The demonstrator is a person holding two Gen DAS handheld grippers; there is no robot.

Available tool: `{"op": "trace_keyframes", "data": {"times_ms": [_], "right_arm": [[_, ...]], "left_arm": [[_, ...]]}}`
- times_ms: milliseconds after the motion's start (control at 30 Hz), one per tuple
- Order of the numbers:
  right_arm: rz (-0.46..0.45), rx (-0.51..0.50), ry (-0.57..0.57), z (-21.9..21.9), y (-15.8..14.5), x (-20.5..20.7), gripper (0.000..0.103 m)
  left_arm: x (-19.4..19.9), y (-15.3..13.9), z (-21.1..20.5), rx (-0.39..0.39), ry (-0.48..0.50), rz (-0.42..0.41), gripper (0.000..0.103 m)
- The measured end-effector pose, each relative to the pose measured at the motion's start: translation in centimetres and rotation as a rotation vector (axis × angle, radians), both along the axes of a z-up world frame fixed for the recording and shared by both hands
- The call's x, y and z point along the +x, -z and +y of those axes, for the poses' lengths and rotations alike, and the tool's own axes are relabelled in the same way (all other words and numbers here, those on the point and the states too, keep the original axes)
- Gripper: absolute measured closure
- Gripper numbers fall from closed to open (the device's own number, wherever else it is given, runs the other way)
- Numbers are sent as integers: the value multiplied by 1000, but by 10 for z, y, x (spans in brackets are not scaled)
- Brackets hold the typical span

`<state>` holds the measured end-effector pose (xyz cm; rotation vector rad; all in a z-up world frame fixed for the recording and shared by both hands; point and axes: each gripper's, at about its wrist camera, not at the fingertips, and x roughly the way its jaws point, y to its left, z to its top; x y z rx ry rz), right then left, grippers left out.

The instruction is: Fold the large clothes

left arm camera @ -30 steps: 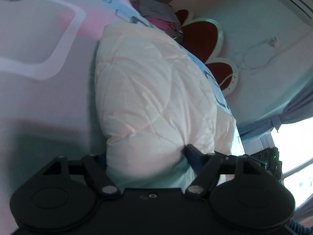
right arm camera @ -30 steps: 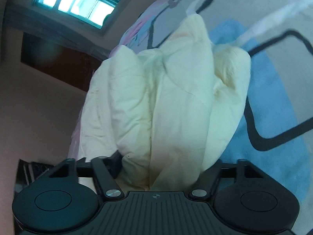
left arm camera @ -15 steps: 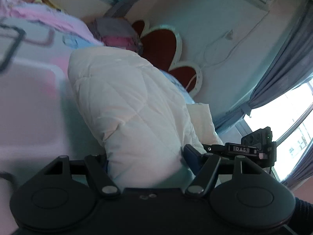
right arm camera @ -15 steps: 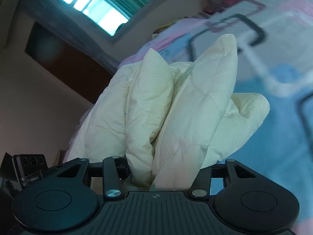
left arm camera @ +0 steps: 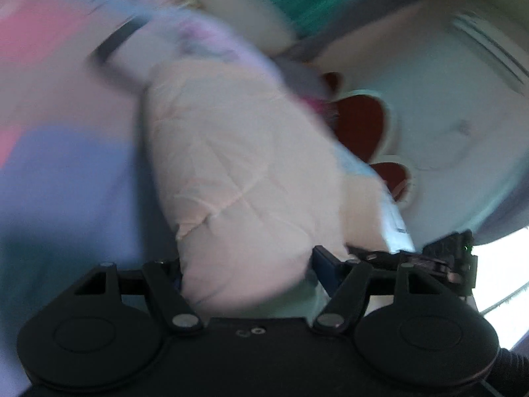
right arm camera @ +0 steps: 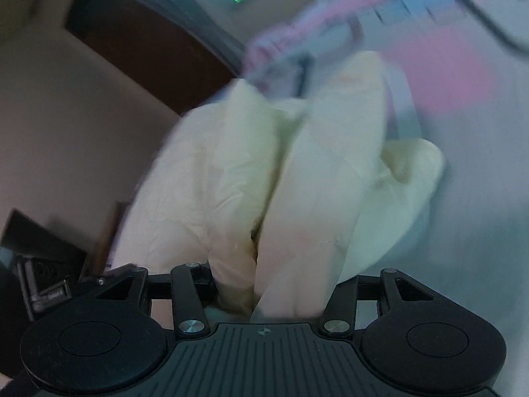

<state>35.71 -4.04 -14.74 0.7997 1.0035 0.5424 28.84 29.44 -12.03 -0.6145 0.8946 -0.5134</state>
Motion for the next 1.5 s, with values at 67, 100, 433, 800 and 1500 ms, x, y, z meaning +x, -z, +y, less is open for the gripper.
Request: {"op": "trace_keyframes", "data": {"times_ms": [67,100,433,800,1500], "right_arm": [[6,22,25,-5,9,-9,47],[-3,-2,19,-3,7,-12,47],[-33,-167,137,-37,-34,-41,38],[-319,-393,47,45,-107,28,70],[-288,-505,21,40,-89,-21,69]], "left_arm": [[-11,7,7,-15,-19,0,27],[-16,5,7,0,-20,-14,23],[-40,-12,37,37,-71,-23,23],[37,-89,-28,276,-14,-325,39],[34,-86,-78,422,157,-359,41]]}}
